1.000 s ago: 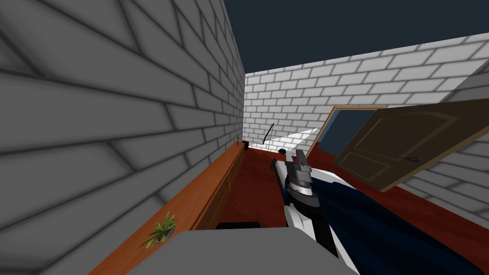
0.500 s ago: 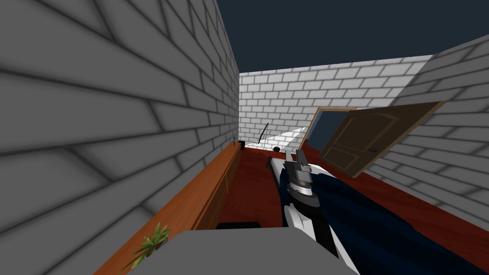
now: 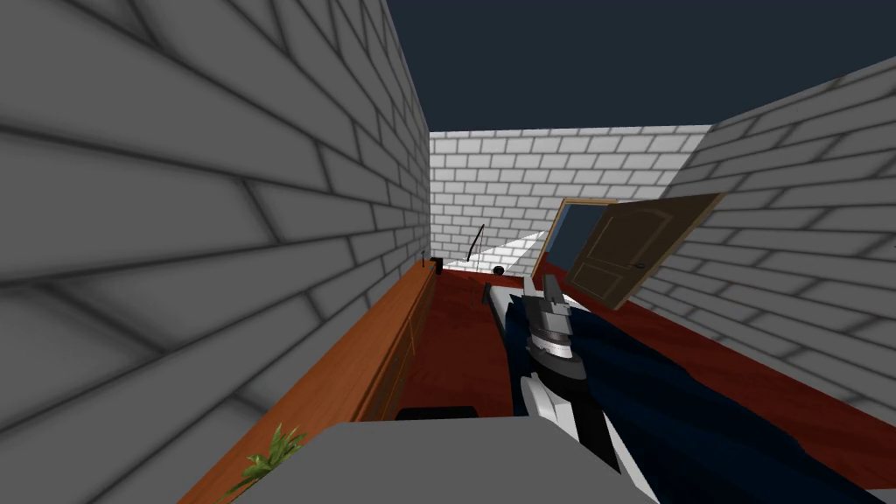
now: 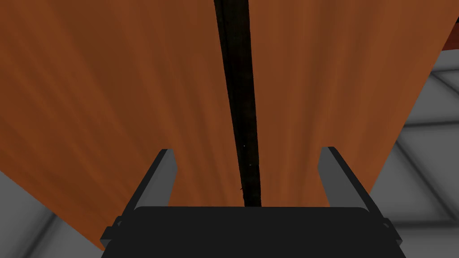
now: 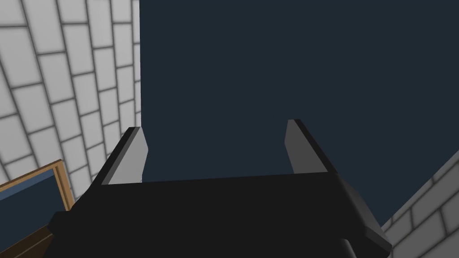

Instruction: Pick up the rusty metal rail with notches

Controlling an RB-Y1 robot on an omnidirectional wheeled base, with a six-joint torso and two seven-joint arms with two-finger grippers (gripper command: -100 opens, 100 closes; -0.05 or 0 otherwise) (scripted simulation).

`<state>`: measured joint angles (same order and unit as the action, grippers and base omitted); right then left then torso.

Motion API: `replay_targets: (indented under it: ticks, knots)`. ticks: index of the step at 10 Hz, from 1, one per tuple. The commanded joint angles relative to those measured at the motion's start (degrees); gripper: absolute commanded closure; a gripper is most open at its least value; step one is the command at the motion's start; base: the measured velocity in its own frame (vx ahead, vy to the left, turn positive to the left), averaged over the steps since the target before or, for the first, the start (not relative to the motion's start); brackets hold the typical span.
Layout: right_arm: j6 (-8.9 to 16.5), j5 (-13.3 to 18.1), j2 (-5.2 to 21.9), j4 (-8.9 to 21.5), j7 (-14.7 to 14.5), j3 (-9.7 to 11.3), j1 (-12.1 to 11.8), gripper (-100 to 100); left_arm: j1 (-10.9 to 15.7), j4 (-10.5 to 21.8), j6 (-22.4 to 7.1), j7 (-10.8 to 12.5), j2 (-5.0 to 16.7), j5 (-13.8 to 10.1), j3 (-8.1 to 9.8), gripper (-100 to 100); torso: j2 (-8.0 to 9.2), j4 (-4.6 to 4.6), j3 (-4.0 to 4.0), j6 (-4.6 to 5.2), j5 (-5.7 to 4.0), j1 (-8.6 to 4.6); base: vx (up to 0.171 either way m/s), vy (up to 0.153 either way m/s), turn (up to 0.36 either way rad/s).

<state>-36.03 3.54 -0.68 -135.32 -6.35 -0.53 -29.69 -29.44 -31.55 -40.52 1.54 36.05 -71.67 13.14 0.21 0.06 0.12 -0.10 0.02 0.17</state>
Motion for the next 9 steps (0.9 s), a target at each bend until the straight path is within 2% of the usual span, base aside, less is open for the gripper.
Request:
replay_targets:
  ticks: [1, 2, 3, 4, 5, 6, 9]
  knots:
    - [0.0, 0.0, 0.0, 0.0, 0.0, 0.0, 0.0, 0, -0.7, -0.9, -1.1, 1.8, 0.1, 0.0, -0.47, -100, 0.00, 0.00, 0.00, 0.00, 0.00, 0.00, -0.026, 0.029, -0.030]
    - [0.0, 0.0, 0.0, 0.0, 0.0, 0.0, 0.0, 0, -0.2, 1.2, -2.8, 2.1, 0.4, -1.6, -0.67, -100, -0.03, 0.00, -0.01, -0.03, -0.01, -0.05, -0.033, 0.029, -0.107]
    - [0.0, 0.0, 0.0, 0.0, 0.0, 0.0, 0.0, 0, -0.1, 1.8, -3.3, 2.2, 0.5, -2.0, -0.73, -100, -0.02, 0.00, -0.01, 0.00, -0.01, -0.05, -0.047, 0.039, -0.083]
    - [0.0, 0.0, 0.0, 0.0, 0.0, 0.0, 0.0, 0, -0.4, 0.9, -2.6, 2.3, 0.3, -1.4, -0.77, -100, 0.02, 0.00, 0.01, -0.02, -0.01, -0.02, -0.022, 0.019, -0.011]
    - [0.0, 0.0, 0.0, 0.0, 0.0, 0.0, 0.0, 0, -0.4, 0.9, -2.8, 2.5, 0.3, -1.5, -0.79, 0, -0.04, 0.00, -0.02, -0.03, -0.01, -0.09, 0.000, 0.000, 0.000]
    - [0.0, 0.0, 0.0, 0.0, 0.0, 0.0, 0.0, 0, 1.6, 2.5, -2.3, 4.0, -0.5, 0.0, -0.50, -100, -0.10, -0.02, -0.06, -0.03, -0.03, -0.14, -0.060, 0.016, -0.151]
    - [0.0, 0.0, 0.0, 0.0, 0.0, 0.0, 0.0, 0, 4.8, 5.2, -1.6, 6.4, -1.8, 2.5, -0.03, -100, 0.29, 0.06, 0.17, -0.02, -0.02, -0.14, -0.126, 0.004, -0.123]
